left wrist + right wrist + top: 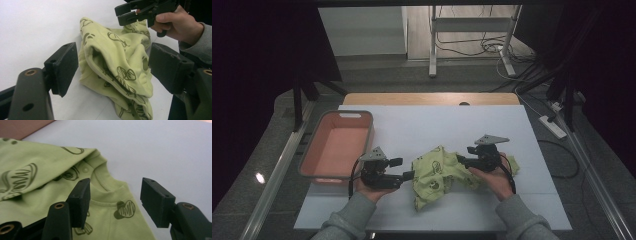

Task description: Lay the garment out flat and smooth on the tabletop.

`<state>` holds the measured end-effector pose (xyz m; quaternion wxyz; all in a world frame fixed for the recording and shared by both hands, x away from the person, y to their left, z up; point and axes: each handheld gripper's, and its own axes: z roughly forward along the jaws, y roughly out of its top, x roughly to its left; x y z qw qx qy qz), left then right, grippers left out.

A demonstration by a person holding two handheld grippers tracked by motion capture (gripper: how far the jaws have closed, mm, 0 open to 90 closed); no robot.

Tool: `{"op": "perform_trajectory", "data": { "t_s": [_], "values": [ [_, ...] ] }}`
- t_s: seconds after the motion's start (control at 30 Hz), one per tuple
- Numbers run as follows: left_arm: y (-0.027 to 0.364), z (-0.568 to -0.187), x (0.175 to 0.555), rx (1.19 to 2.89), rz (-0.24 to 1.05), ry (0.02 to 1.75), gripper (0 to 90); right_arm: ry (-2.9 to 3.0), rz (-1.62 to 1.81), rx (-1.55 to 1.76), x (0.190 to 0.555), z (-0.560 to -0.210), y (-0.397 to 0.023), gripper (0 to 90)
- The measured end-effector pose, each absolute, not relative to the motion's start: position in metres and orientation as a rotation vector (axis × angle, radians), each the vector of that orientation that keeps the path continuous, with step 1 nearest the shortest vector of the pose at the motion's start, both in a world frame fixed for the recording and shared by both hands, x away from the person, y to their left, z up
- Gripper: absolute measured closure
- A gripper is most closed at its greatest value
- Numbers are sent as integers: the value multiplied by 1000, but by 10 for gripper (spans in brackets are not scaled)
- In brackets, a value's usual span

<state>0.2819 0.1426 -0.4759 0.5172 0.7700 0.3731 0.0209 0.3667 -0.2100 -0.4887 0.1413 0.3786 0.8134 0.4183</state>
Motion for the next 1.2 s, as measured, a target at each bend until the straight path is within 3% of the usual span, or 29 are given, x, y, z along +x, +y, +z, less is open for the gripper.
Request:
{"op": "perform_trajectory", "data": {
  "t_s": [0.77, 1.07, 1.2],
  "values": [
    [141, -477, 282, 1864, 56, 893, 238, 2457, 990, 1125, 407, -517, -197, 337],
    [141, -477, 282, 1865, 56, 888, 238, 2472, 930, 1088, 403, -522, -193, 343],
    [141, -476, 282, 1863, 57, 889, 239, 2481, 922, 1075, 400, -522, -191, 402]
  ]
}}
